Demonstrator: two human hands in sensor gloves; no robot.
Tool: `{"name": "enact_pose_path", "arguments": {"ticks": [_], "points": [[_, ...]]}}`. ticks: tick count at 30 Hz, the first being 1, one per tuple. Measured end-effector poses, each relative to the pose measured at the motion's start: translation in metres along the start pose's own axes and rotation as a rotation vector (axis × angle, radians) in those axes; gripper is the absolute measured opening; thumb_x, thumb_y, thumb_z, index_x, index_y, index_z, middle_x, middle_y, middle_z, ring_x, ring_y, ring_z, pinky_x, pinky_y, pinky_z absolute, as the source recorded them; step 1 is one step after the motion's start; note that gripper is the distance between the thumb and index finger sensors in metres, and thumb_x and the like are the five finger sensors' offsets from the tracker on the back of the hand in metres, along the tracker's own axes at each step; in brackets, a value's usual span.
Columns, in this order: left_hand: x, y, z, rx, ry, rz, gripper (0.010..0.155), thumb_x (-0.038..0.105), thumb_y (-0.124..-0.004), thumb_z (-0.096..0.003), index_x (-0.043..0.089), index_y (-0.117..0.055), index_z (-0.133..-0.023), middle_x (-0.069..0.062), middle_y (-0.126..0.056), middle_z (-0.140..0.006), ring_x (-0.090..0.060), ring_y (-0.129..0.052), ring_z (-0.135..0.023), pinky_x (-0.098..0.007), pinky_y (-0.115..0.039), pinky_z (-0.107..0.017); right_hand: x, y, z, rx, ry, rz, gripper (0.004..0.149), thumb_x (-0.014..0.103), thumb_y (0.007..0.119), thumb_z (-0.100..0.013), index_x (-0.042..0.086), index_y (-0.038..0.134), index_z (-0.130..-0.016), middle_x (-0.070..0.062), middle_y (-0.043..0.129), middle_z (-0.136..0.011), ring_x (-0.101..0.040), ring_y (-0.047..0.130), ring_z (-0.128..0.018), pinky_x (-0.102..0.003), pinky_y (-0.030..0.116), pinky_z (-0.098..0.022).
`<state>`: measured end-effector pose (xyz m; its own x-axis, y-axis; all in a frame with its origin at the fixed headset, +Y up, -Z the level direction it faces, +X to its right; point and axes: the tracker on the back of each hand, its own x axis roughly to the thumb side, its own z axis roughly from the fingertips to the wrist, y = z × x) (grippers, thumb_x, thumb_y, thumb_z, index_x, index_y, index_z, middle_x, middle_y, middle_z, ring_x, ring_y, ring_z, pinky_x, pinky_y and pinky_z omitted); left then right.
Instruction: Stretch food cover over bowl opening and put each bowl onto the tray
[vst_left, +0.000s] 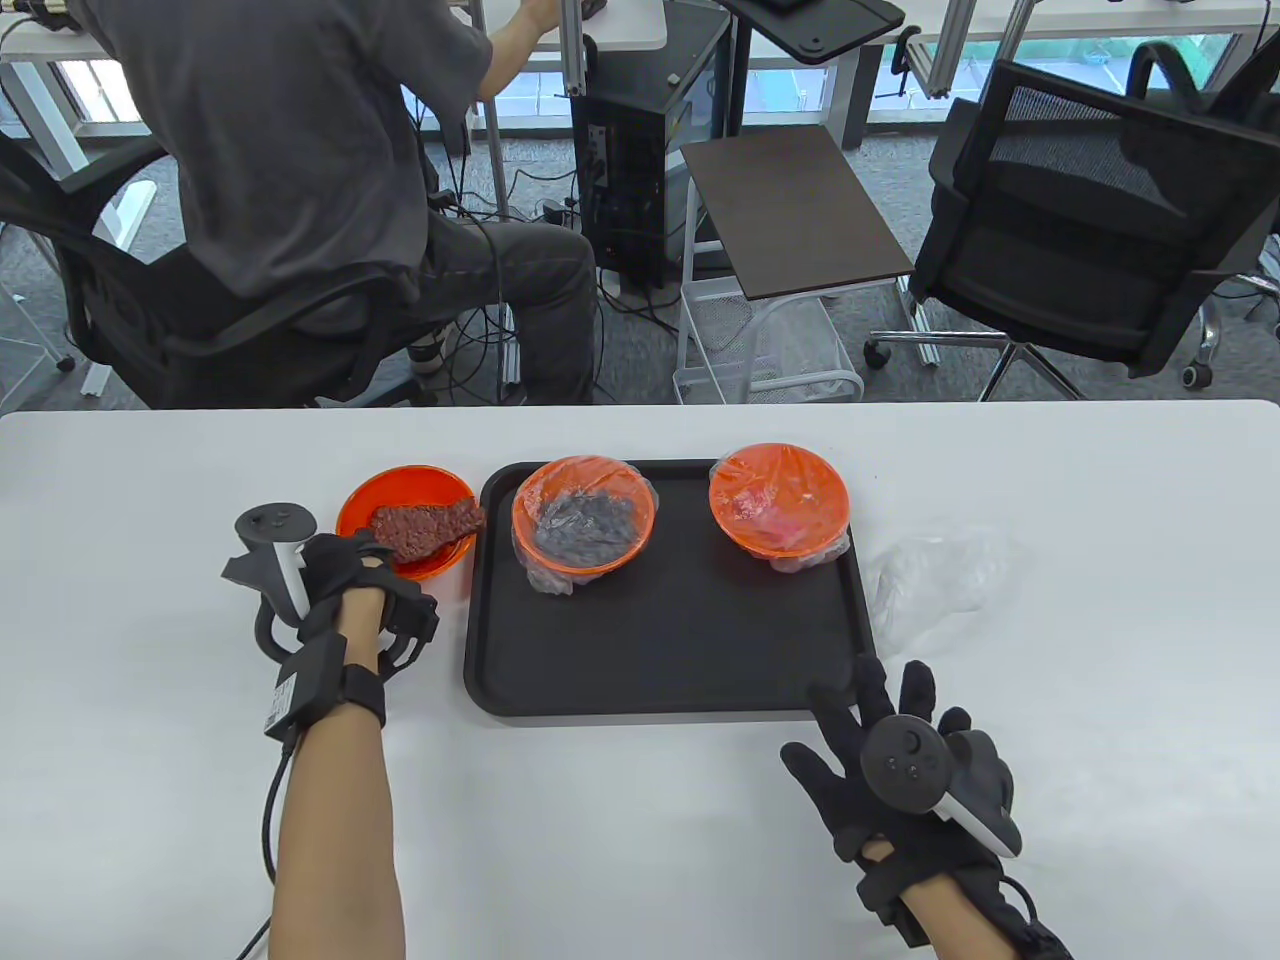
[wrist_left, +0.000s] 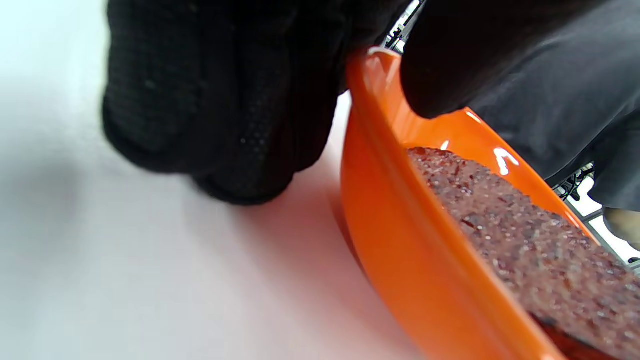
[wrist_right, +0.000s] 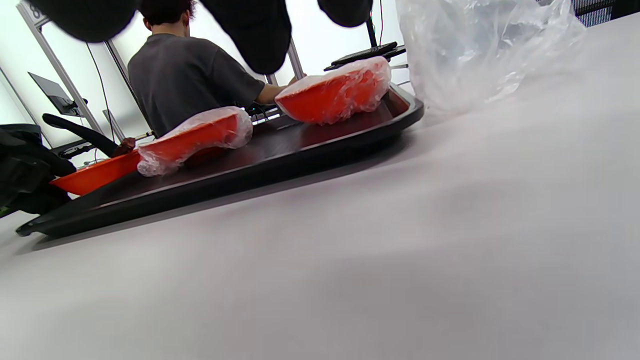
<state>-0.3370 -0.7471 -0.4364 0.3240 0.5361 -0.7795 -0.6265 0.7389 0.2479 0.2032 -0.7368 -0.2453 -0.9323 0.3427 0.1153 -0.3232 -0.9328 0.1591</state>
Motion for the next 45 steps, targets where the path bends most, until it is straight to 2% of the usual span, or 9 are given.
{"name": "enact_pose_path", "arguments": {"ticks": [6,11,19,25,31,36,40,45], "points": [[0.004,0.001,-0.006,0.009,0.001,0.040,0.055,0.039,-0.088,-0.0500,0.010,-0.081,-0.097,-0.013,-0.109,-0.068,-0.034,-0.118,-0.033,-0.032,-0.105,-0.018,0.003,0.002,-0.001,0.010,-0.004,0.010,0.082,0.071,0.057,-0.051,0.025,0.051,-0.118,-0.018,0.023,-0.121,-0.056,0.004,-0.098,-0.078,0.015,-0.055],[0.006,0.007,-0.008,-0.002,0.002,0.055,0.052,0.032,-0.089,-0.0492,0.008,-0.084,-0.095,-0.016,-0.109,-0.070,-0.034,-0.119,-0.032,-0.031,-0.107,-0.016,0.007,0.001,0.000,0.012,-0.014,0.013,0.082,0.071,0.057,-0.051,0.026,0.052,-0.118,-0.018,0.024,-0.121,-0.056,0.004,-0.098,-0.078,0.016,-0.056],[0.002,0.033,-0.006,0.011,-0.045,-0.005,0.050,0.029,-0.090,-0.0481,0.009,-0.087,-0.094,-0.018,-0.109,-0.071,-0.036,-0.119,-0.033,-0.033,-0.107,-0.017,0.008,0.001,0.000,0.013,-0.021,0.021,0.082,0.072,0.056,-0.051,0.026,0.051,-0.118,-0.018,0.024,-0.121,-0.055,0.004,-0.099,-0.078,0.015,-0.056],[-0.009,0.058,0.007,-0.034,-0.099,-0.041,0.049,0.028,-0.091,-0.0480,0.010,-0.089,-0.093,-0.017,-0.109,-0.072,-0.037,-0.119,-0.037,-0.034,-0.108,-0.020,0.008,0.001,-0.001,0.017,-0.027,0.026,0.082,0.072,0.056,-0.050,0.026,0.051,-0.118,-0.017,0.024,-0.121,-0.055,0.004,-0.099,-0.078,0.015,-0.056],[-0.021,0.083,0.035,-0.088,-0.181,-0.101,0.049,0.028,-0.092,-0.0474,0.011,-0.091,-0.093,-0.017,-0.109,-0.073,-0.038,-0.118,-0.039,-0.035,-0.107,-0.022,0.008,0.001,0.000,0.024,-0.026,0.024,0.082,0.072,0.057,-0.050,0.026,0.052,-0.118,-0.017,0.024,-0.121,-0.055,0.004,-0.099,-0.078,0.015,-0.056],[-0.030,0.090,0.073,-0.177,-0.309,-0.171,0.049,0.029,-0.092,-0.0473,0.013,-0.091,-0.094,-0.016,-0.109,-0.074,-0.037,-0.118,-0.040,-0.035,-0.107,-0.023,0.007,0.000,0.000,0.021,-0.024,0.018,0.082,0.071,0.057,-0.050,0.026,0.052,-0.118,-0.017,0.024,-0.121,-0.055,0.004,-0.099,-0.078,0.015,-0.056],[-0.037,0.081,0.110,-0.258,-0.419,-0.225,0.049,0.029,-0.093,-0.0473,0.015,-0.091,-0.094,-0.014,-0.109,-0.074,-0.037,-0.118,-0.041,-0.035,-0.107,-0.023,0.007,0.000,0.000,0.026,-0.020,0.011,0.083,0.072,0.057,-0.050,0.025,0.052,-0.118,-0.017,0.024,-0.121,-0.055,0.004,-0.099,-0.078,0.014,-0.056],[-0.044,0.052,0.162,-0.345,-0.547,-0.295,0.049,0.030,-0.093,-0.0472,0.016,-0.092,-0.094,-0.013,-0.109,-0.074,-0.036,-0.117,-0.041,-0.034,-0.106,-0.024,0.007,0.000,-0.001,0.025,-0.020,0.007,0.082,0.072,0.056,-0.050,0.025,0.052,-0.118,-0.017,0.024,-0.121,-0.055,0.003,-0.099,-0.078,0.014,-0.056]]}}
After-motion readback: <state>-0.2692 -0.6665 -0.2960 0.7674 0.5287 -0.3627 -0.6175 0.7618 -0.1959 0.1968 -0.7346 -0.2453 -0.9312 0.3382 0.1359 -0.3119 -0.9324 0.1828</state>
